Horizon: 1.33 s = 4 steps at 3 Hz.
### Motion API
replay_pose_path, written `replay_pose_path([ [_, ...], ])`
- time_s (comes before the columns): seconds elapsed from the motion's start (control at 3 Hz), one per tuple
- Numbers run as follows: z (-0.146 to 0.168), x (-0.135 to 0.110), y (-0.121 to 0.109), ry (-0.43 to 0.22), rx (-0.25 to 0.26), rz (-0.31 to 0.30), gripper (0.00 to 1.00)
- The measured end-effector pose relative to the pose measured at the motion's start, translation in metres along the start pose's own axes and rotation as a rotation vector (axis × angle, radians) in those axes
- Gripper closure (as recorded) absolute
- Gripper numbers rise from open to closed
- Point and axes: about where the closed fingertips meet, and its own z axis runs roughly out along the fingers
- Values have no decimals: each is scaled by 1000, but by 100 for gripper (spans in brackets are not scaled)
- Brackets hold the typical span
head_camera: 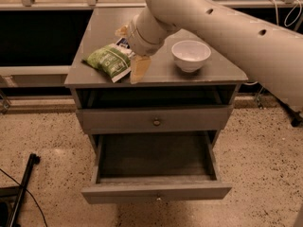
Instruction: Place green jalapeno chip bag into middle drawer
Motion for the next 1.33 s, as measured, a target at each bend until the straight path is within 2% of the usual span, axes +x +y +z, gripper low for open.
replay_pose_path([
  [0.33,23,-7,-7,-30,3,-13,27],
  [1.0,59,-19,-13,-73,-18,-33,41],
  [1.33,59,-19,-13,-74,-18,-33,59],
])
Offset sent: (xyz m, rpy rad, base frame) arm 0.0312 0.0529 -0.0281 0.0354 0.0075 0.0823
